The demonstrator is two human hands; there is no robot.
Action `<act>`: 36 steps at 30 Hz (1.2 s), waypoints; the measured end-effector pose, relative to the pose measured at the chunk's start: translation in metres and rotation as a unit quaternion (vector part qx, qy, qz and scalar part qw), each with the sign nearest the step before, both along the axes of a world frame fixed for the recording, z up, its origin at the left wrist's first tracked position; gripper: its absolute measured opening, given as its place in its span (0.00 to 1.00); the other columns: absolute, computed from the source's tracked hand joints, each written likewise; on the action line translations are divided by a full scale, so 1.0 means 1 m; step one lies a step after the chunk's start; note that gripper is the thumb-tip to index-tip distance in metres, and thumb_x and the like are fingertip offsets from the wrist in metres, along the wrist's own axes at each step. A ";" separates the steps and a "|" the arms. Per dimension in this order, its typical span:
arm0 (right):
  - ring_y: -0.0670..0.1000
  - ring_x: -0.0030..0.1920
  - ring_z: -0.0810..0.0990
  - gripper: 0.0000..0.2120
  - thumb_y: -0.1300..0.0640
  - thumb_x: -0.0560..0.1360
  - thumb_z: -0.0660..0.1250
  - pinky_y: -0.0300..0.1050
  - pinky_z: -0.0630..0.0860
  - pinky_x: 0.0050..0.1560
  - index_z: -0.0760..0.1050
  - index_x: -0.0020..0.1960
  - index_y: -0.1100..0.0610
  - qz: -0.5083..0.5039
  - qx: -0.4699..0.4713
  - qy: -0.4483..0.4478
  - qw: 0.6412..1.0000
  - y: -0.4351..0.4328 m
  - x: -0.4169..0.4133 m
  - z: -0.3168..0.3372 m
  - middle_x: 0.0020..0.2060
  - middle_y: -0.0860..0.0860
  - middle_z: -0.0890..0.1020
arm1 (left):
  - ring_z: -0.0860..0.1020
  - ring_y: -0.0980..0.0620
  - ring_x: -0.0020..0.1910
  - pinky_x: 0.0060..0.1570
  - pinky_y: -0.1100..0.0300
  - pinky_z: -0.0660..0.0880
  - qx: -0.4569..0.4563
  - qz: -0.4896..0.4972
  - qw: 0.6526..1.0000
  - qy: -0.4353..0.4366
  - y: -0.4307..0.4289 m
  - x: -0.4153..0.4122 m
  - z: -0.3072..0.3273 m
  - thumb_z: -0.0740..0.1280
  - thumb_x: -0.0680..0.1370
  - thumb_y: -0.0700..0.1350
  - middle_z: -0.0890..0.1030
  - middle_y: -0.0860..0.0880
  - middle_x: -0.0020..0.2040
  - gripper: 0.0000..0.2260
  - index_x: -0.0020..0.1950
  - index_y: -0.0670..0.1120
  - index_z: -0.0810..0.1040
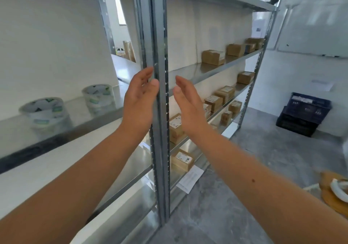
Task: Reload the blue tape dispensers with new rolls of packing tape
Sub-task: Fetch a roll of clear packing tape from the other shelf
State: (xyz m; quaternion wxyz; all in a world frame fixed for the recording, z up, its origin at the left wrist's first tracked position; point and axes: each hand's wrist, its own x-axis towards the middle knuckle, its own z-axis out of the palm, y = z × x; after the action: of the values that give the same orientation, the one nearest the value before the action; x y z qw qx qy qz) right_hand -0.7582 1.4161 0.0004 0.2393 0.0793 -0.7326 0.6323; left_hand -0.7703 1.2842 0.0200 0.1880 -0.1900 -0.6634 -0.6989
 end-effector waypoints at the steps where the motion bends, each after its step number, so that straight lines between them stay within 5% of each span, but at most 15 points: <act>1: 0.46 0.75 0.70 0.24 0.42 0.83 0.59 0.47 0.69 0.73 0.67 0.77 0.47 0.016 0.006 0.008 1.000 -0.007 -0.010 0.003 0.74 0.44 0.73 | 0.78 0.61 0.65 0.68 0.56 0.75 0.013 0.013 1.000 -0.003 -0.009 -0.004 0.002 0.64 0.84 0.48 0.79 0.59 0.65 0.15 0.71 0.52 0.75; 5: 0.46 0.73 0.71 0.23 0.43 0.82 0.58 0.43 0.69 0.73 0.69 0.75 0.47 0.083 0.028 0.029 0.996 -0.044 -0.042 0.016 0.74 0.47 0.73 | 0.77 0.58 0.67 0.70 0.53 0.74 0.014 0.090 0.996 0.000 -0.047 -0.018 0.004 0.63 0.84 0.47 0.79 0.57 0.66 0.15 0.70 0.51 0.76; 13: 0.45 0.73 0.71 0.20 0.43 0.83 0.58 0.52 0.65 0.78 0.72 0.73 0.46 0.209 0.027 0.004 0.978 -0.105 -0.079 0.012 0.72 0.44 0.75 | 0.80 0.55 0.63 0.63 0.55 0.77 0.089 0.227 0.968 -0.066 -0.127 -0.036 0.017 0.61 0.84 0.54 0.80 0.55 0.64 0.14 0.67 0.55 0.77; 18: 0.43 0.69 0.73 0.20 0.45 0.84 0.58 0.34 0.68 0.66 0.72 0.73 0.49 0.283 0.008 -0.006 0.959 -0.133 -0.093 0.013 0.71 0.45 0.75 | 0.80 0.54 0.62 0.64 0.51 0.77 0.078 0.310 0.944 -0.078 -0.155 -0.028 0.020 0.61 0.81 0.56 0.81 0.53 0.64 0.12 0.62 0.58 0.78; 21: 0.44 0.72 0.72 0.20 0.46 0.84 0.58 0.35 0.67 0.68 0.70 0.74 0.49 0.318 0.004 -0.002 0.948 -0.141 -0.101 0.015 0.72 0.47 0.75 | 0.81 0.52 0.61 0.65 0.49 0.77 0.053 0.357 0.928 -0.090 -0.162 -0.023 0.021 0.63 0.80 0.57 0.82 0.53 0.61 0.12 0.61 0.56 0.78; 24: 0.44 0.73 0.71 0.23 0.45 0.84 0.57 0.35 0.67 0.70 0.68 0.77 0.50 0.342 0.004 0.002 0.940 -0.143 -0.108 0.016 0.74 0.47 0.73 | 0.82 0.54 0.58 0.64 0.50 0.77 -0.039 0.376 0.917 -0.126 -0.172 -0.025 0.024 0.66 0.78 0.56 0.83 0.55 0.57 0.12 0.59 0.55 0.81; 27: 0.42 0.71 0.72 0.25 0.42 0.80 0.57 0.36 0.67 0.70 0.69 0.76 0.48 0.356 -0.010 0.001 0.935 -0.142 -0.116 0.016 0.73 0.46 0.74 | 0.82 0.56 0.53 0.54 0.59 0.77 -0.208 0.351 0.895 -0.179 -0.179 -0.037 0.023 0.67 0.79 0.54 0.85 0.55 0.52 0.11 0.56 0.51 0.83; 31: 0.41 0.72 0.72 0.22 0.41 0.79 0.58 0.45 0.67 0.75 0.70 0.72 0.43 0.373 -0.019 -0.010 0.928 -0.135 -0.128 0.011 0.72 0.42 0.75 | 0.81 0.57 0.42 0.42 0.59 0.75 -0.406 0.378 0.805 -0.209 -0.193 -0.071 0.022 0.65 0.78 0.56 0.83 0.55 0.43 0.11 0.46 0.51 0.82; 34: 0.42 0.71 0.73 0.19 0.41 0.80 0.58 0.42 0.68 0.72 0.72 0.69 0.40 0.375 -0.006 -0.009 0.927 -0.133 -0.123 0.004 0.70 0.42 0.76 | 0.76 0.49 0.33 0.32 0.58 0.71 -0.541 0.372 0.712 -0.250 -0.206 -0.084 0.018 0.63 0.75 0.51 0.79 0.46 0.33 0.14 0.32 0.46 0.72; 36: 0.41 0.69 0.75 0.19 0.42 0.80 0.58 0.40 0.70 0.70 0.73 0.69 0.43 0.368 -0.003 -0.013 0.930 -0.129 -0.124 -0.001 0.68 0.43 0.78 | 0.74 0.50 0.31 0.30 0.59 0.66 -0.569 0.385 0.680 -0.256 -0.207 -0.090 0.019 0.64 0.74 0.48 0.76 0.48 0.32 0.14 0.30 0.45 0.71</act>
State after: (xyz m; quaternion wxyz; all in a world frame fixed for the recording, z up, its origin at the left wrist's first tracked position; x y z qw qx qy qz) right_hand -0.8824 1.2874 -0.0006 -0.0192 0.3342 -0.6533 0.6791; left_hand -0.8606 1.0777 0.0388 0.1187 0.1979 -0.9702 -0.0743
